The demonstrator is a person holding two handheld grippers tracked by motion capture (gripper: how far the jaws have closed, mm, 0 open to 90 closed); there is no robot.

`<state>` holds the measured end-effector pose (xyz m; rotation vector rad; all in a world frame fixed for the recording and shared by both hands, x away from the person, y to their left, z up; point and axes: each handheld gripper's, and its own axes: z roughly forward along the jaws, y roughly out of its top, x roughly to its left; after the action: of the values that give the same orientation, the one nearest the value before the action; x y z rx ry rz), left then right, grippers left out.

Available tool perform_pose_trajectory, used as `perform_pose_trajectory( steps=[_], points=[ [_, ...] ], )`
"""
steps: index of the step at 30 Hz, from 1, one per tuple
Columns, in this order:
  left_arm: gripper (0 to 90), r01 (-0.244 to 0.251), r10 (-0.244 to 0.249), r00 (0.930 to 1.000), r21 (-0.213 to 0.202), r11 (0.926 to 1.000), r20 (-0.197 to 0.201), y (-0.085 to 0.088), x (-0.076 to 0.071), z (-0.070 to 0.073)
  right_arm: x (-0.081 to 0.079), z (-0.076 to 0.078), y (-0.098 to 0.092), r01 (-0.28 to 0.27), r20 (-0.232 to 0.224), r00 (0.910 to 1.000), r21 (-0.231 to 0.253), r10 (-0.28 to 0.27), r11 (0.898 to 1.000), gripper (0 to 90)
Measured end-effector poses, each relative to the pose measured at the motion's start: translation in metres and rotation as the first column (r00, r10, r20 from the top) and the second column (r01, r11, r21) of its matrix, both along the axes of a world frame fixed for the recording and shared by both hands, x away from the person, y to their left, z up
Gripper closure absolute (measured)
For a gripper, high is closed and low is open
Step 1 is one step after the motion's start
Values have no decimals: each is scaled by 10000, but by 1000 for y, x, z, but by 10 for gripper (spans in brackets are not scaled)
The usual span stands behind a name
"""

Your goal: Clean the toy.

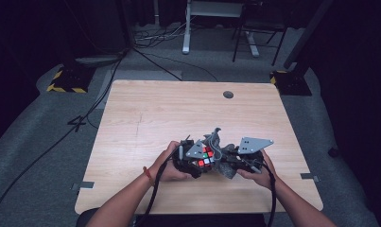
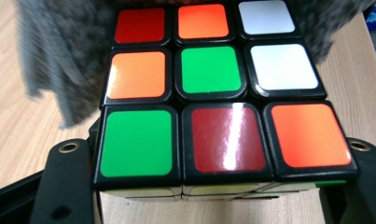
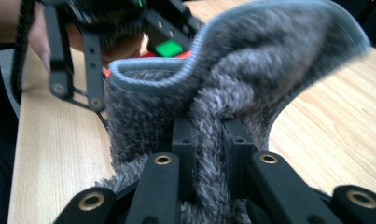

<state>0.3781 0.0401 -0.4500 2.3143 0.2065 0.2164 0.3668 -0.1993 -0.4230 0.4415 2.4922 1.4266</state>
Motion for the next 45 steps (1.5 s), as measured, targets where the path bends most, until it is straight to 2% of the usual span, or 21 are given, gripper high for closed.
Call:
perform_pose_trajectory(
  steps=[2,4,8,9,11,14,16,17,18,20,24,25,29,30,32,34,35,37,39,42,45],
  points=[
    [324,95,-96,9999,182,9998,48,-2,-1,-1,-2,1,-1,-105,73,9999,67,104,9999,793],
    [324,259,-257,9996,133,9996,-122,-3,0,-2,-3,1,-1,-289,159,9995,138,286,9995,793],
    [324,418,-412,9984,162,9990,-397,-5,2,-6,-1,1,-4,-629,-227,9976,727,647,9954,793],
    [324,330,-323,9988,193,9993,-374,-7,1,-7,-2,2,-4,-768,-284,9964,873,795,9932,794],
    [324,266,-261,9996,413,9988,-138,-11,-2,-7,-4,3,2,-902,-212,9955,794,922,9928,793],
    [329,606,-621,9979,680,9958,202,-12,0,-7,-7,2,12,-1018,64,9948,475,1017,9937,793],
    [332,507,-512,9986,389,9980,112,-7,0,-4,-7,4,11,-803,262,9965,435,792,9958,795],
    [332,408,-416,9988,316,9987,250,-5,1,-2,-5,6,8,-611,265,9979,482,598,9970,795],
    [333,257,-261,9995,194,9995,195,-3,0,-1,-3,6,3,-455,217,9988,526,444,9976,795],
    [333,277,-281,9992,153,9995,270,-2,0,1,0,2,-5,-162,14,9999,551,162,9983,796],
    [333,227,-233,9990,142,9996,380,-1,-2,2,4,-5,-15,274,9,9996,205,-274,9994,795],
    [333,218,-219,9993,67,9997,289,0,-2,2,5,-7,-17,351,-91,9994,199,-349,9992,796],
    [333,251,-248,9989,-65,9997,397,0,-3,4,12,-14,-24,666,-474,9967,42,-663,9978,796],
    [333,186,-182,9989,-70,9998,435,0,-4,4,14,-16,-24,614,-639,9961,11,-612,9981,796],
    [332,250,-243,9988,-149,9996,429,0,-4,5,15,-20,-22,627,-693,9954,-432,-656,9971,796],
    [332,279,-264,9984,-291,9992,505,1,-5,6,17,-21,-21,244,-1096,9936,-308,-276,9992,795],
    [332,360,-342,9981,-353,9987,504,0,-5,7,16,-21,-19,39,-1094,9940,-287,-70,9996,794],
    [330,299,-278,9978,-347,9989,604,-1,-6,7,11,-19,-15,-510,-966,9940,109,518,9986,794],
    [319,215,-196,9986,-397,9990,483,-1,-4,6,7,-16,-10,-496,-656,9966,15,495,9988,794],
    [303,247,-228,9990,-505,9984,381,0,-3,7,6,-16,-6,-521,-651,9965,180,532,9985,795],
    [290,331,-317,9983,-279,9991,488,-1,-4,8,3,-14,-3,-481,-388,9981,87,484,9988,795]
  ],
)
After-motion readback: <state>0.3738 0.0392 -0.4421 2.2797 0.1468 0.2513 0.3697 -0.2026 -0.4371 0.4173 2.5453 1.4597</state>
